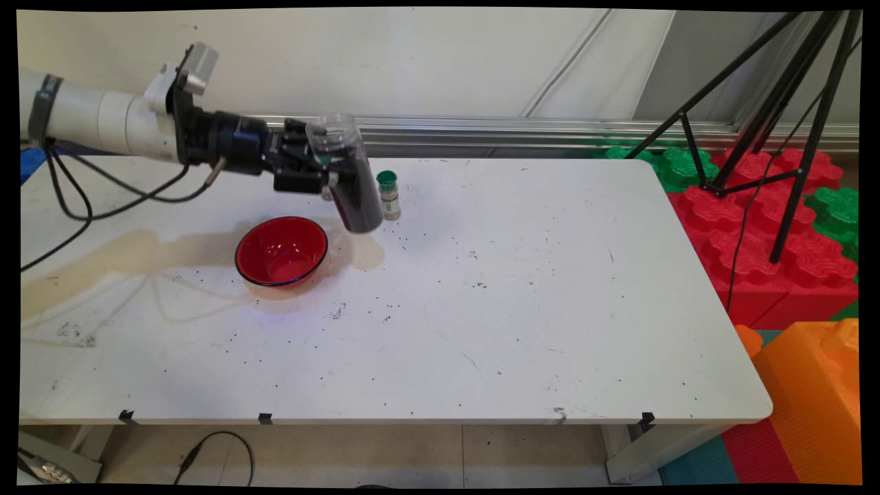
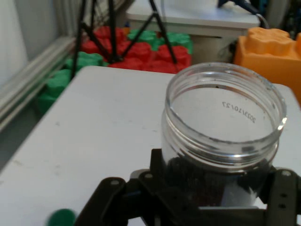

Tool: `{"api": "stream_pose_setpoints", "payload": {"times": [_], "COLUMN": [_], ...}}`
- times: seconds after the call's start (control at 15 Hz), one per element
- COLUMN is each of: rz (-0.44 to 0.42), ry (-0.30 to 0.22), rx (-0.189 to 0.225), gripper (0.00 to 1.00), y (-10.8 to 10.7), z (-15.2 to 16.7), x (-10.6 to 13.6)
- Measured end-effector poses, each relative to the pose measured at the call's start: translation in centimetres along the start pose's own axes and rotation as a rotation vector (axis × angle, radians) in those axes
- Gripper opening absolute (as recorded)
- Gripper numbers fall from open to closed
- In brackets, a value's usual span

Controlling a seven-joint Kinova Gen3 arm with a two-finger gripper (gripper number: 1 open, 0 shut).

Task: Pour the black seasoning powder in the red bowl

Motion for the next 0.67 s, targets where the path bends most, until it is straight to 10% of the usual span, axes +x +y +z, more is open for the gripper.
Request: {"api": "stream_pose_setpoints", "payload": {"times": [0.67], "rz": [0.030], "ry": [-0.005], "rx": [0.158], "gripper": [0.00], "y": [-5.2], "z": [-1.9], "x": [0.7]}}
